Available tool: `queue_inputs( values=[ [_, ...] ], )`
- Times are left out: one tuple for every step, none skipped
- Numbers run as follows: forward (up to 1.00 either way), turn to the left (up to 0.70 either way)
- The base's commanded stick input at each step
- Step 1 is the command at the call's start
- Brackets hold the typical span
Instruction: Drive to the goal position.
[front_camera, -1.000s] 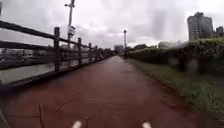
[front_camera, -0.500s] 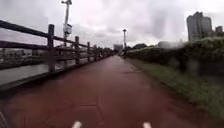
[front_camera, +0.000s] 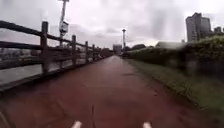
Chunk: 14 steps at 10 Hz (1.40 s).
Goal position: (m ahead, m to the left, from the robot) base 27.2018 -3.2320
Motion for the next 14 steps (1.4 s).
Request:
queue_inputs(
  values=[
    [0.5, 0.41],
    [0.5, 0.5],
    [0.5, 0.5],
    [0.5, 0.5],
    [0.5, 0.34],
    [0.5, 0.0],
    [0.5, 0.0],
    [0.5, 0.0],
    [0.5, 0.0],
    [0.5, 0.0],
    [0.5, 0.0],
    [0.5, 0.0],
    [0.5, 0.0],
    [0.5, 0.0]
  ],
)
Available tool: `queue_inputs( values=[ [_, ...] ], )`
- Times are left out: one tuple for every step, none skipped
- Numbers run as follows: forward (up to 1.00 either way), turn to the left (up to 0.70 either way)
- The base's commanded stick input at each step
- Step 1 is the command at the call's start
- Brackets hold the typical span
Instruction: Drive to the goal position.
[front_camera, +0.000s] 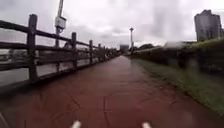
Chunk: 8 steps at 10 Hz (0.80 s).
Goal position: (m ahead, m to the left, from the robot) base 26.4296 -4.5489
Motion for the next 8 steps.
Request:
queue_inputs(
  values=[
    [0.5, 0.0],
    [0.5, 0.0],
    [0.5, 0.0],
    [0.5, 0.0],
    [0.5, 0.0],
    [0.5, 0.0],
    [0.5, 0.0],
    [0.5, 0.0]
  ],
)
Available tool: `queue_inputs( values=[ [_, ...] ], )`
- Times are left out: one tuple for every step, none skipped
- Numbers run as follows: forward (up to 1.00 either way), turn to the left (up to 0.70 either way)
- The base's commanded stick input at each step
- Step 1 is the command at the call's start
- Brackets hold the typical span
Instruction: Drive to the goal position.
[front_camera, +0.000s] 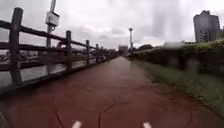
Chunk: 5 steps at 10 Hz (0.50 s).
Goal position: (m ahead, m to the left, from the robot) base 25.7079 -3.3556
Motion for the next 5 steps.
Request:
queue_inputs(
  values=[
    [0.5, 0.0],
    [0.5, 0.0],
    [0.5, 0.0],
    [0.5, 0.0],
    [0.5, 0.0]
  ],
)
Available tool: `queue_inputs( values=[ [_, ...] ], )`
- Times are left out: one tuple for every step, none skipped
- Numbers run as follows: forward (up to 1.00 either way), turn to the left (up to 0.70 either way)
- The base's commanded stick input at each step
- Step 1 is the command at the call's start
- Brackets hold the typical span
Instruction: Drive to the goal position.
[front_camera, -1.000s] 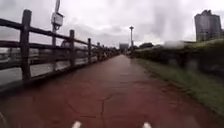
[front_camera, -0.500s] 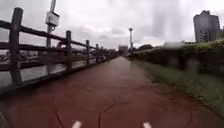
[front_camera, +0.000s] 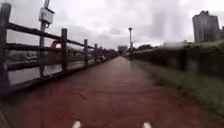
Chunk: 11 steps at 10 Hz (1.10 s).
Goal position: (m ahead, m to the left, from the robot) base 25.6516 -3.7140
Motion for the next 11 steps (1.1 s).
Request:
queue_inputs(
  values=[
    [0.5, 0.0],
    [0.5, 0.0],
    [0.5, 0.0],
    [0.5, 0.0],
    [0.5, 0.0],
    [0.5, 0.0],
    [0.5, 0.0],
    [0.5, 0.0],
    [0.5, 0.0],
    [0.5, 0.0],
    [0.5, 0.0]
  ],
)
